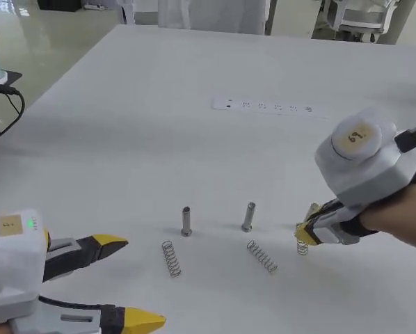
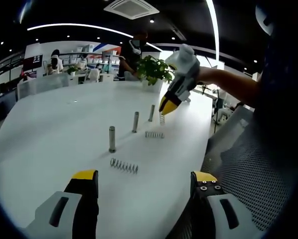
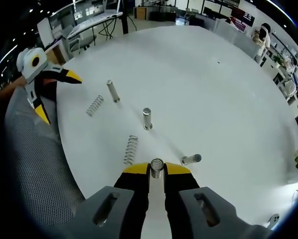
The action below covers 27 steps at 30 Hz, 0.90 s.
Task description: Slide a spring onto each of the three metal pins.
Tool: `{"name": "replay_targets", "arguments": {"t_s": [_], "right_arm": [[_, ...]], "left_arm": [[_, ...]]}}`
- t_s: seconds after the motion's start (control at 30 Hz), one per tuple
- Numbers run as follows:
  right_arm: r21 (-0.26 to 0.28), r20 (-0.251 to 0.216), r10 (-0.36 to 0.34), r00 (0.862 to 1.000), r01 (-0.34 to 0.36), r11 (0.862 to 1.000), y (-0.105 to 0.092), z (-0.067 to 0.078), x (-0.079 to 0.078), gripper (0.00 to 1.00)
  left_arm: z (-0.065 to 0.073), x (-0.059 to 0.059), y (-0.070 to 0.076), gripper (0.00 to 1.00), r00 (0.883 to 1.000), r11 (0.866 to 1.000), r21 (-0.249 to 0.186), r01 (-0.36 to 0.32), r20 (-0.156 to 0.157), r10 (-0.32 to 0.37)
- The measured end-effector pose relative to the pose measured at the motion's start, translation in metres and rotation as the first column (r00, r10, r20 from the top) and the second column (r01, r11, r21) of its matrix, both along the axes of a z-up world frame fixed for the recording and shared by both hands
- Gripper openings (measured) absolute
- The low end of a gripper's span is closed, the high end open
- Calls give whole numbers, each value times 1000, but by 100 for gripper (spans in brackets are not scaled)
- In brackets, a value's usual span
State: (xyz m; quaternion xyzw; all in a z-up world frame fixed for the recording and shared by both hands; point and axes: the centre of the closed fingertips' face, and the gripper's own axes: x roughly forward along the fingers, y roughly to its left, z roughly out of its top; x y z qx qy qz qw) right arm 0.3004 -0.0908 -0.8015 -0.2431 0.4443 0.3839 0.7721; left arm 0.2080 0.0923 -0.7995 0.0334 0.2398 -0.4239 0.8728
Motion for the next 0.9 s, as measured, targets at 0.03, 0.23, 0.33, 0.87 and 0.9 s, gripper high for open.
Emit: {"name": "replay_targets", "arguments": {"t_s": [0.03, 0.23, 0.33, 0.87, 0.9], "right_arm": [[10, 5, -3, 1000, 3, 1000, 0, 3, 0, 8], [73, 38, -19, 999, 16, 997, 3, 17, 2, 8], [94, 73, -24, 997, 17, 995, 2, 24, 6, 8], [199, 184, -124, 975, 87, 976, -12, 62, 26, 8], [200, 185, -129, 974, 91, 975, -13, 62, 27, 8]], "left_arm": [[0, 0, 0, 71, 1000, 1000, 0, 0, 0, 0], [0, 1, 0, 71, 1000, 1000, -2, 0, 0, 0], [-1, 1, 0, 71, 1000, 1000, -1, 1, -1, -1], [-1, 1, 0, 71, 1000, 1000, 3, 1, -5, -1], [-2, 1, 0, 71, 1000, 1000, 3, 1, -5, -1]]}}
